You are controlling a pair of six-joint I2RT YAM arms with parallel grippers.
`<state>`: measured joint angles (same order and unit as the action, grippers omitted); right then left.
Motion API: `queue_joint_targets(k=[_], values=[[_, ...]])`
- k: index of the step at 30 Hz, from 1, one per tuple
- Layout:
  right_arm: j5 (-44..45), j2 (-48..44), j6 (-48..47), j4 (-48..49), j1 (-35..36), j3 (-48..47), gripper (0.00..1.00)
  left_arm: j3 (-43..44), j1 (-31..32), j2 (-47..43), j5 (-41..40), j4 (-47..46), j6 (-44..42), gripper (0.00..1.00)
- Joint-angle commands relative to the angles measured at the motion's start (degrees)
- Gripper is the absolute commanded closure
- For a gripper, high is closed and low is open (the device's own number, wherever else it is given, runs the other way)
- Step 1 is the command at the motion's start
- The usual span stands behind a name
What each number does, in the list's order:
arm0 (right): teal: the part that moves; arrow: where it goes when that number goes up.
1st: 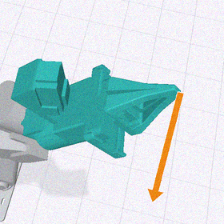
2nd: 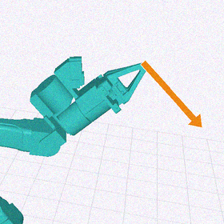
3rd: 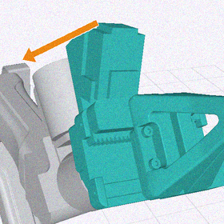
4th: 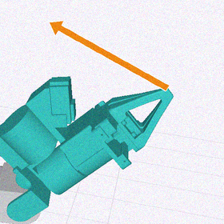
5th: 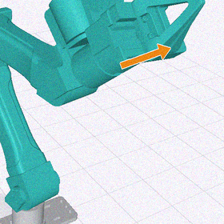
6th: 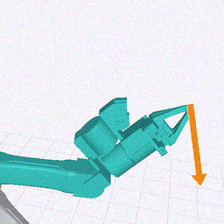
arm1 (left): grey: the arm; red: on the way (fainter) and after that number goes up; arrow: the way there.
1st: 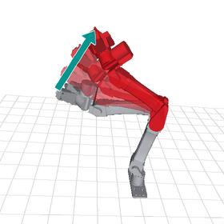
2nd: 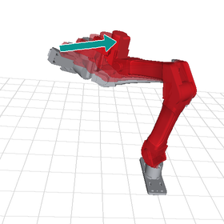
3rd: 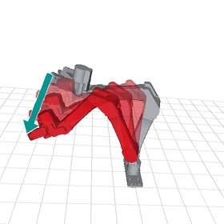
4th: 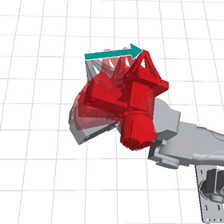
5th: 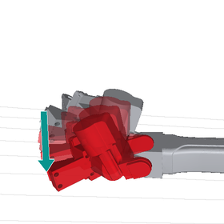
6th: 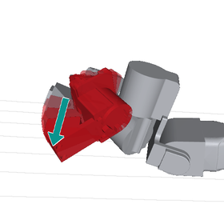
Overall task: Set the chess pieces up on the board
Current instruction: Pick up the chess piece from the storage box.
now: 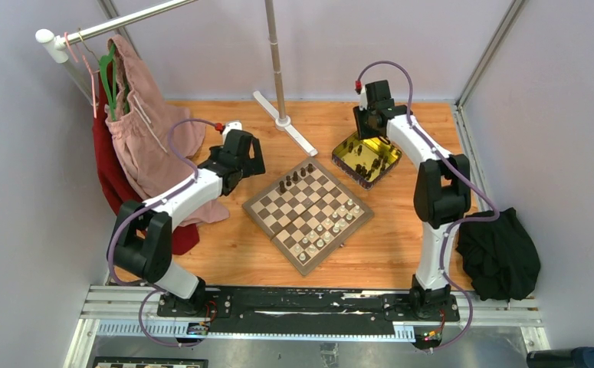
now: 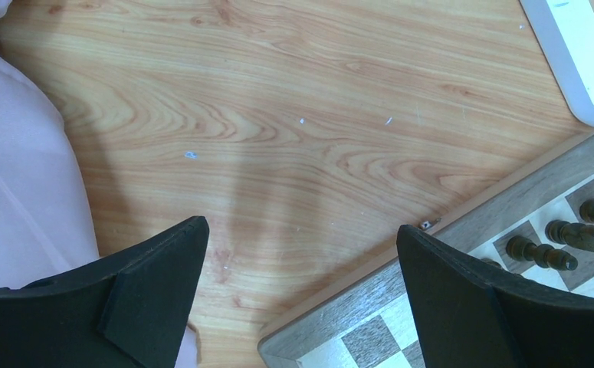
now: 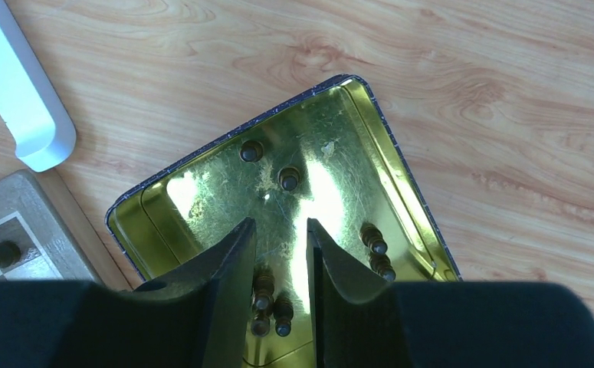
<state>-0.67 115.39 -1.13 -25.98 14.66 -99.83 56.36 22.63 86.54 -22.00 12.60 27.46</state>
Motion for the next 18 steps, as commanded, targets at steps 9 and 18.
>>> queue_joint_targets(k=[9,18], values=[[-3.45,7.23,0.77,-1.62,-2.57,-3.80,0.65,3.44,-0.18,2.49,-0.05,0.60,-0.25,0.00],[-4.67,10.16,0.77,-1.88,-3.05,-5.90,0.65,3.76,-0.19,3.40,-0.31,0.71,-0.13,0.00]])
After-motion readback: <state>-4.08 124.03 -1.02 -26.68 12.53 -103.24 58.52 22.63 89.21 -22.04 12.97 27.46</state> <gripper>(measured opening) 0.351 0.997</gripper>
